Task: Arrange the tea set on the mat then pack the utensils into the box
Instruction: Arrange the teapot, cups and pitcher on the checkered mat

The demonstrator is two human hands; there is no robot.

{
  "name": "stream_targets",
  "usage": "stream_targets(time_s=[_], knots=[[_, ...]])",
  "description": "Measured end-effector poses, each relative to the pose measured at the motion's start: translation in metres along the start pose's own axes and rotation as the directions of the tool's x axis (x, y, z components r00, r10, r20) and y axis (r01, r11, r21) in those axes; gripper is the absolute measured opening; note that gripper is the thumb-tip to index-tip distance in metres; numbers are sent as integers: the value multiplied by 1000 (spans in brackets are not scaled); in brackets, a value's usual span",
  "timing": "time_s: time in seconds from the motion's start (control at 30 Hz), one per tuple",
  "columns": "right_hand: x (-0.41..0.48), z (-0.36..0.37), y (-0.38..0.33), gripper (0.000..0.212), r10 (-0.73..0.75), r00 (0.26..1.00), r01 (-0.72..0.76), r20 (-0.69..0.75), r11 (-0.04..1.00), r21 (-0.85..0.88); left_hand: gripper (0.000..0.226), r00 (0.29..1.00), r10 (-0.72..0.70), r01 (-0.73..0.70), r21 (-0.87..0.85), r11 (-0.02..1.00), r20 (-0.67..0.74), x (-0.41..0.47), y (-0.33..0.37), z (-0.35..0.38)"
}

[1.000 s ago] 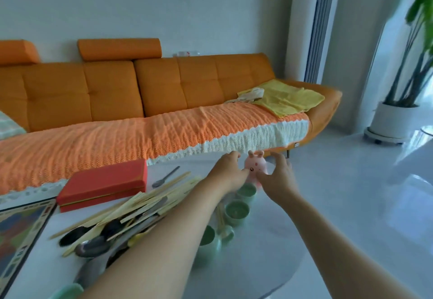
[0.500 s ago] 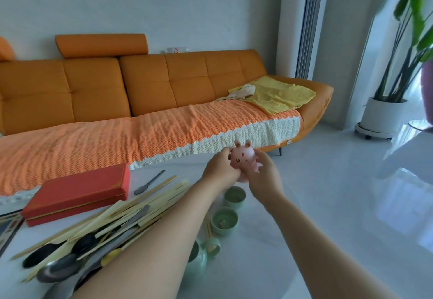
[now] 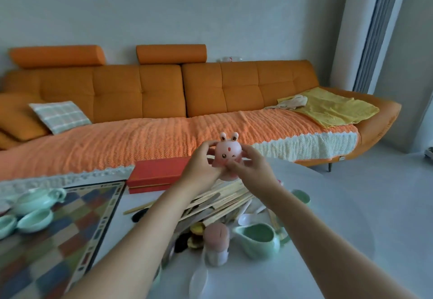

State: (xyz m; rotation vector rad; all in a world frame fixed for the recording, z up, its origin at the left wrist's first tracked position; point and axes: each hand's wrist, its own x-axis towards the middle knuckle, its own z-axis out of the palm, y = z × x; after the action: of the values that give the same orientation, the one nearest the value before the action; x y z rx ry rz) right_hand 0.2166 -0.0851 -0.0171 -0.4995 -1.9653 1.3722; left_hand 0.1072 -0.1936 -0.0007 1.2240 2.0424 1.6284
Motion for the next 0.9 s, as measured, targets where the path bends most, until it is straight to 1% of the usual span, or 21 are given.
stream_targets(time_s=[0.1, 0.17, 0.23, 0.27, 0.37, 0.4, 0.47, 0.57, 0.6, 0.63, 0.7, 0.73, 0.8, 0.9], knots=[[-4, 52, -16, 50, 20, 996, -23, 90, 999, 33, 51, 997, -11, 12, 0, 1000, -79, -29, -6, -53], [-6, 87, -25, 56, 24, 988, -31, 150, 999, 41, 51, 992, -21, 26, 45, 999, -128, -50, -11, -89], [-10, 122, -34, 56, 15, 977, -16, 215, 1000, 6, 50, 986, -28, 48, 116, 992, -167, -67, -23, -124], [-13, 140, -38, 55, 18, 969, -13, 245, 1000, -20, 52, 983, -44, 70, 141, 988, -177, -77, -29, -140], [-21, 192, -45, 42, 46, 934, -22, 354, 997, -70, 76, 975, -88, 131, 206, 970, -204, -103, -50, -185], [-23, 210, -46, 41, 63, 919, -35, 390, 996, -79, 80, 971, -103, 153, 227, 962, -215, -110, -59, -199], [-23, 242, -49, 45, 87, 890, -38, 447, 992, -118, 76, 963, -144, 198, 238, 951, -227, -122, -79, -225], [-18, 284, -50, 58, 115, 857, -7, 502, 977, -211, 70, 946, -222, 284, 279, 917, -235, -133, -108, -258], [-17, 296, -48, 60, 131, 850, -16, 510, 975, -224, 67, 940, -229, 306, 331, 893, -252, -135, -116, -268], [-15, 306, -46, 60, 148, 846, -30, 512, 972, -231, 63, 933, -216, 326, 418, 848, -288, -135, -126, -278], [-12, 325, -42, 61, 176, 843, -57, 507, 969, -242, 53, 913, -172, 378, 609, 697, -369, -138, -143, -296], [-11, 332, -41, 62, 187, 842, -64, 507, 966, -250, 50, 905, -157, 401, 671, 624, -395, -139, -151, -304], [-8, 345, -35, 61, 197, 842, -59, 502, 959, -278, 46, 897, -139, 426, 737, 525, -419, -141, -166, -315], [-5, 355, -25, 65, 186, 858, -40, 479, 953, -299, 55, 898, -129, 429, 776, 463, -420, -137, -181, -320]])
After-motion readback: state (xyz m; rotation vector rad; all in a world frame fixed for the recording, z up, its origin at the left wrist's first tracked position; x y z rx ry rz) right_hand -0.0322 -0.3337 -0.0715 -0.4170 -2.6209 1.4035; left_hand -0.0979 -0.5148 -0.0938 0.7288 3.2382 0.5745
